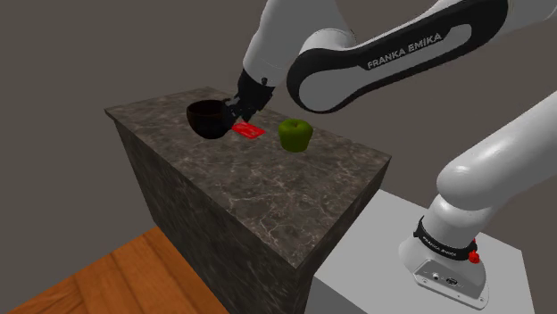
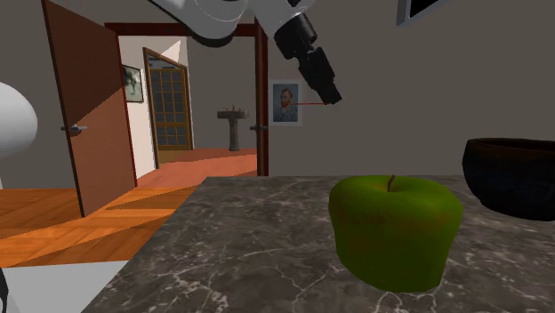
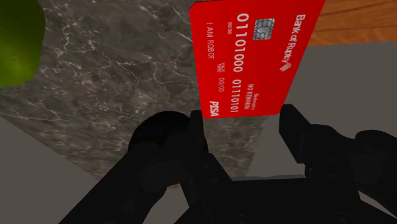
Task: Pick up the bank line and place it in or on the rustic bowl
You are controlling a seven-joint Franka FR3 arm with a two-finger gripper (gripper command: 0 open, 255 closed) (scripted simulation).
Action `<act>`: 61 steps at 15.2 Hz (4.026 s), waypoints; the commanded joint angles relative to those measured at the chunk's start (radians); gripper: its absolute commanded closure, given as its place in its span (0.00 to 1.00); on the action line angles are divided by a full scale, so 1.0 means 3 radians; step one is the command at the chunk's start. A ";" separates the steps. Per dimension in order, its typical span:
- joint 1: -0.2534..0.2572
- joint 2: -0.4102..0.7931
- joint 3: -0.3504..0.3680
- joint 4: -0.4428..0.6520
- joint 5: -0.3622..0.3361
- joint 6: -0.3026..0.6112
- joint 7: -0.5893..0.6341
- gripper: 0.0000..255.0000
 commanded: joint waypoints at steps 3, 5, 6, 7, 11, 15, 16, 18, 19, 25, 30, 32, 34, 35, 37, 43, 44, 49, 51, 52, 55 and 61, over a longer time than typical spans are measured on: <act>-0.0363 0.0474 0.0143 0.0372 -0.0370 0.0031 0.0034 1.00; -0.0536 0.0746 0.0238 0.0583 -0.0626 0.0016 0.0108 1.00; -0.0609 0.0893 0.0281 0.0697 -0.0776 -0.0003 0.0159 1.00; -0.0666 0.1048 0.0316 0.0816 -0.0937 -0.0031 0.0217 1.00; -0.0678 0.1688 0.0302 0.1346 -0.1568 -0.0218 0.0418 1.00; -0.0474 0.2264 0.0128 0.1947 -0.1967 -0.0448 0.0430 1.00; -0.0411 0.2399 0.0078 0.2109 -0.2033 -0.0506 0.0406 1.00; -0.0286 0.2666 -0.0010 0.2453 -0.2143 -0.0629 0.0338 1.00; -0.0221 0.2800 -0.0052 0.2637 -0.2186 -0.0694 0.0293 1.00; 0.0260 0.3684 -0.0275 0.4037 -0.2351 -0.1173 -0.0121 1.00; 0.0485 0.4095 -0.0371 0.4656 -0.2397 -0.1307 -0.0308 1.00; 0.0451 0.4087 -0.0380 0.4544 -0.2415 -0.1218 -0.0265 1.00; 0.0422 0.4085 -0.0391 0.4445 -0.2434 -0.1135 -0.0225 1.00; 0.0410 0.4085 -0.0397 0.4400 -0.2445 -0.1094 -0.0205 1.00; 0.0389 0.4090 -0.0411 0.4316 -0.2467 -0.1016 -0.0166 1.00; 0.0352 0.4120 -0.0456 0.4134 -0.2532 -0.0825 -0.0069 1.00; 0.0351 0.4120 -0.0456 0.4133 -0.2532 -0.0824 -0.0069 1.00; 0.0352 0.4120 -0.0456 0.4134 -0.2532 -0.0824 -0.0069 1.00; 0.0352 0.4121 -0.0456 0.4134 -0.2532 -0.0825 -0.0069 0.00; 0.0352 0.4121 -0.0456 0.4134 -0.2532 -0.0825 -0.0069 0.00; 0.0352 0.4121 -0.0456 0.4134 -0.2532 -0.0825 -0.0069 0.00; 0.0128 0.3676 -0.0312 0.3690 -0.2418 -0.0862 -0.0017 0.00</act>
